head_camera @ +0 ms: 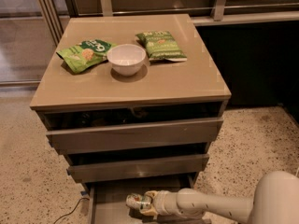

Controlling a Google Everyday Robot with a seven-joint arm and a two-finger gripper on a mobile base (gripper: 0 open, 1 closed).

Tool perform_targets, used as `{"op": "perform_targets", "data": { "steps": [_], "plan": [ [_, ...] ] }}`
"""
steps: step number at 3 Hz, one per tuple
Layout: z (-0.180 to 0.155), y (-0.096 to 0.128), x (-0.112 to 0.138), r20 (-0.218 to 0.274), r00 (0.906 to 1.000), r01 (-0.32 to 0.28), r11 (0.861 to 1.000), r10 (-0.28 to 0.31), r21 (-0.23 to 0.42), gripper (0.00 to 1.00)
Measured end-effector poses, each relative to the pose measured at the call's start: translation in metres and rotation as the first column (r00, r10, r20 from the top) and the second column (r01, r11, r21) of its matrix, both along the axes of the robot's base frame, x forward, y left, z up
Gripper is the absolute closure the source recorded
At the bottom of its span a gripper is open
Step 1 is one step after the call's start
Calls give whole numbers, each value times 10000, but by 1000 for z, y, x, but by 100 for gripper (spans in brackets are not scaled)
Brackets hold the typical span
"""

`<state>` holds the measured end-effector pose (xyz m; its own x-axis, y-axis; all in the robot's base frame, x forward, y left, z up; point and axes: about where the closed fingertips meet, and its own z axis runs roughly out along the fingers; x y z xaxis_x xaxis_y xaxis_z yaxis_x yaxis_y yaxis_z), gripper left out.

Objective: Pick 7up can from bottom drawer and place on counter

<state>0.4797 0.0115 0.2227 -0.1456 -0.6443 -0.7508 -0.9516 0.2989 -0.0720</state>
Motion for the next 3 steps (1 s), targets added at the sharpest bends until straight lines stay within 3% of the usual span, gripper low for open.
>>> {"op": "perform_targets", "data": {
  "steps": [1,2,3],
  "plan": [
    [32,-19,-8,72,9999,116,9992,-113,-370,100],
    [94,-47,-17,669,9972,376,9971,-332,-662,100],
    [140,-64,-19,1248,9904,663,9964,-592,-537,100]
  ]
}}
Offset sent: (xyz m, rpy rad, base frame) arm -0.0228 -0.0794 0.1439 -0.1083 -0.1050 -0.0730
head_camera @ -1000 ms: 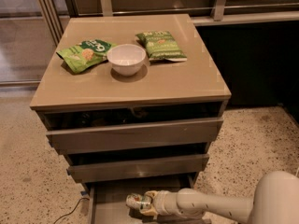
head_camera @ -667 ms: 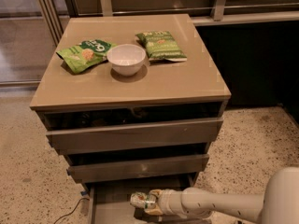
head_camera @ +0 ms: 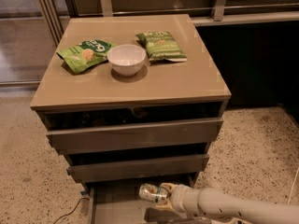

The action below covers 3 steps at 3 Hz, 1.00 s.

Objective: Pick 7up can from bottom drawer and place on counter

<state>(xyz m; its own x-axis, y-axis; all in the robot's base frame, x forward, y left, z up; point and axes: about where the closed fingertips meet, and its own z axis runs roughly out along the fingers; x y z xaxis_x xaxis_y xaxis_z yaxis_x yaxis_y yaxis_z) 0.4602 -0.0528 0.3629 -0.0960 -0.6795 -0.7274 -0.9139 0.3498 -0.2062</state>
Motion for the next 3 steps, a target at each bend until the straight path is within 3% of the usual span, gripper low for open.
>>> {"op": "perform_targets", "data": {
  "steps": [2,3],
  "plan": [
    [17,-10,5,107,9997,207,9996,-205,-196,100],
    [56,-26,16,271,9978,613,9974,-603,-386,100]
  ]
}}
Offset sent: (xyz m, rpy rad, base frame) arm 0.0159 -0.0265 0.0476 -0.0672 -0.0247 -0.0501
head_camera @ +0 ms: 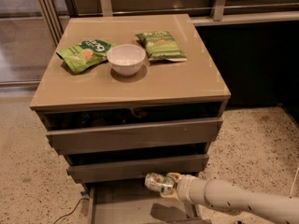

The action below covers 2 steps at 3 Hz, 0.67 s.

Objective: Pick 7up can from bottom drawer and place on counter

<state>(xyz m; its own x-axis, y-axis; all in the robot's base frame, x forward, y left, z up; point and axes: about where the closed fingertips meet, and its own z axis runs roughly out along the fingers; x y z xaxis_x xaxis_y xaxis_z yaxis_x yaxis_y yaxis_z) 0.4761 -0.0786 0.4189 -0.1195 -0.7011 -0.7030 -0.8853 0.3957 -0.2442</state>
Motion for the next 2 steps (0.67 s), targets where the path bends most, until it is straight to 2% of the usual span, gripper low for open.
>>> {"op": "perform_targets", "data": {
  "steps": [1,2],
  "plan": [
    [49,-19,10,199,9990,413,9990,-409,-193,100],
    [120,-41,5,736,9937,881,9946,-840,-540,100]
  ]
}}
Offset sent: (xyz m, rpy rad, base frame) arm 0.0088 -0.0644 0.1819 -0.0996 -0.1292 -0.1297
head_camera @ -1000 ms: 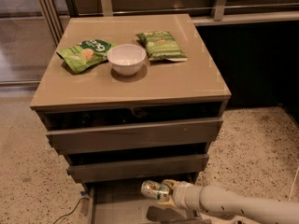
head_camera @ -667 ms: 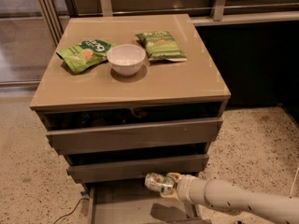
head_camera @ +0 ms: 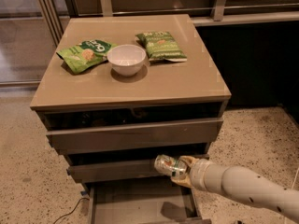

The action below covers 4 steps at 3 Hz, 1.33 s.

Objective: Pick 7up can from bottom drawer and place on counter

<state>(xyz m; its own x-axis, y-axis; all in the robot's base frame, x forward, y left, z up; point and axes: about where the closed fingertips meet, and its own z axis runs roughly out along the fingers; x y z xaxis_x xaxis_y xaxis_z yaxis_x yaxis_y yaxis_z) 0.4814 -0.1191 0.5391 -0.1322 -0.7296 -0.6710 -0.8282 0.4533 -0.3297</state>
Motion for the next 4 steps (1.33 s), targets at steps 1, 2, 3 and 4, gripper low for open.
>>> {"op": "perform_targets", "data": {
  "steps": [1,2,3,4],
  "plan": [
    [64,-14,-17,544,9984,199,9989,-176,-418,100],
    [124,-17,-25,1321,9912,212,9950,-82,-972,100],
    [130,-19,-27,1400,9901,271,9941,-121,-1053,100],
    [146,-20,-25,1418,9899,244,9933,-82,-1131,100]
  ]
}}
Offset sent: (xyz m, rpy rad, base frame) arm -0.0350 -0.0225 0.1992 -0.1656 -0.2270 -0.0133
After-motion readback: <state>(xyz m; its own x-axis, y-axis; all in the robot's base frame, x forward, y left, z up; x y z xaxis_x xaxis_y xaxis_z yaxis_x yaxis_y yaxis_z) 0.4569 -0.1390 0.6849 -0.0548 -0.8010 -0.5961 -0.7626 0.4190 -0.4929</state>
